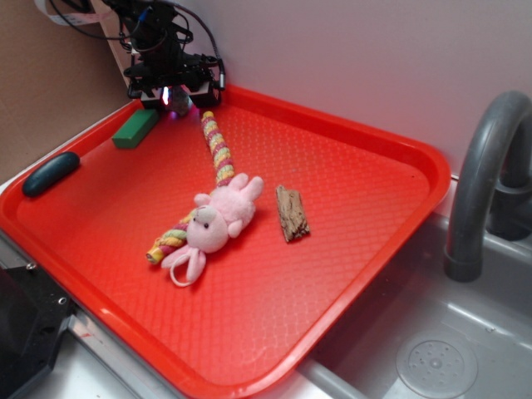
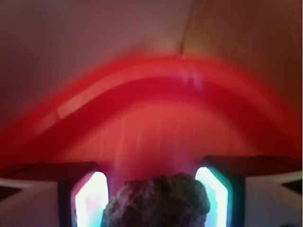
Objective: Grab the rock.
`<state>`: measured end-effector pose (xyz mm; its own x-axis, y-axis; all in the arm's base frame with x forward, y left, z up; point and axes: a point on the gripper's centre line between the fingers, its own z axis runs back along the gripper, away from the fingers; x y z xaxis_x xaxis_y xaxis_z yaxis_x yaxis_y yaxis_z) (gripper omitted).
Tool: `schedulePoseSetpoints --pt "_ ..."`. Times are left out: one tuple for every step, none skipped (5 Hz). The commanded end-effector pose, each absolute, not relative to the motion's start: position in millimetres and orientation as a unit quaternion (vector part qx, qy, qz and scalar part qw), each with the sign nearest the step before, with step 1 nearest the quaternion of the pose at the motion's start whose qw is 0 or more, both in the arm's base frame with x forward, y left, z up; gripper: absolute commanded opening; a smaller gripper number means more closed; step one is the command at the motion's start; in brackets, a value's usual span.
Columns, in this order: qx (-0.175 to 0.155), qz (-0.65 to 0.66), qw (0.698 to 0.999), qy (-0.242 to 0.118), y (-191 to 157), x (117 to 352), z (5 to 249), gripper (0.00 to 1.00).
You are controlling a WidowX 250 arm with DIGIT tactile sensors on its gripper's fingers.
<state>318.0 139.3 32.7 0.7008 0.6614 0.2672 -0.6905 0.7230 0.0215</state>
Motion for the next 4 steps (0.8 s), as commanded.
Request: schedulePoseSetpoints --pt "-0.05 0.384 0.902 -0.189 74.0 283.7 175.8 0.0" --pt "-0.095 0.337 0.922 -0.166 34.6 258.8 221.1 0.0" --pt "-0.111 0.33 0.926 -0.143 23.3 243.5 224.3 0.0" --pt "-0.121 0.332 0.93 -0.101 31.7 256.8 209.2 0.0"
